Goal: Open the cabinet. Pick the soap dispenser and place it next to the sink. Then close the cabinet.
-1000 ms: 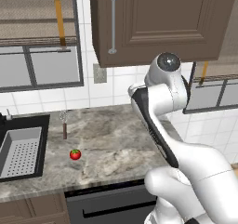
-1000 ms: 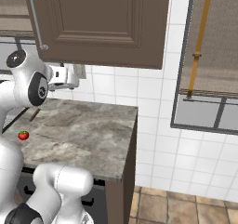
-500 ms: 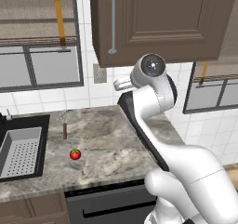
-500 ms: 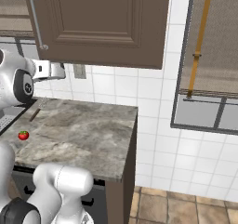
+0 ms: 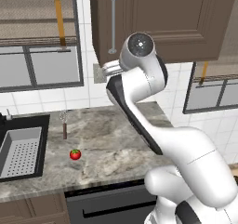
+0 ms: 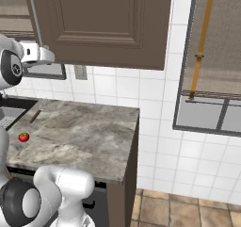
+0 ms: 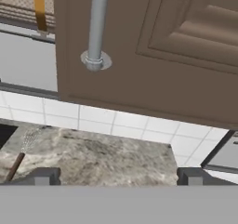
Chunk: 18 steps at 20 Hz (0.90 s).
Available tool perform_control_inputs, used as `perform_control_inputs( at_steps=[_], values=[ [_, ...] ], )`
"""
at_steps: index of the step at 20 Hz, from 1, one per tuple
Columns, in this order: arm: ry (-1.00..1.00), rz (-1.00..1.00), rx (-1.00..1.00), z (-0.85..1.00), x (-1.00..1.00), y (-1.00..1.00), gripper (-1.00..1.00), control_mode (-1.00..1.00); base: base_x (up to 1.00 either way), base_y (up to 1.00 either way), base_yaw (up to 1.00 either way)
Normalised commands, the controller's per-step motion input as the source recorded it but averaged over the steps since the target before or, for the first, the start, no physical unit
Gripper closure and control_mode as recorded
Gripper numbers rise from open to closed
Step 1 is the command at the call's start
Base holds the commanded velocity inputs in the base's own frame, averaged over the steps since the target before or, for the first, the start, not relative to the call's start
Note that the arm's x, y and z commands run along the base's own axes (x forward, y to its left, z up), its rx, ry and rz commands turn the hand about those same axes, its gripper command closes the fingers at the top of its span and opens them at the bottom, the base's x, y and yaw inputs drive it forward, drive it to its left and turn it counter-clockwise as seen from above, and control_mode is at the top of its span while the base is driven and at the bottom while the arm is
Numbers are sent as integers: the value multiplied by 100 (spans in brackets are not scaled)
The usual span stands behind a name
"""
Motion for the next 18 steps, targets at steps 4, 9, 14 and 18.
perform_control_inputs(
  at_steps=[4, 9, 14, 18],
  values=[
    [0, 4, 0, 38, 19, 12, -100, -100, 0, 0, 0],
    [-1, 2, 0, 31, 27, 1, -100, -100, 0, 0, 0],
    [-6, 4, 0, 19, 42, 0, -100, -100, 0, 0, 0],
    [-7, 2, 0, 17, 46, 7, -100, -100, 0, 0, 0]
  ],
)
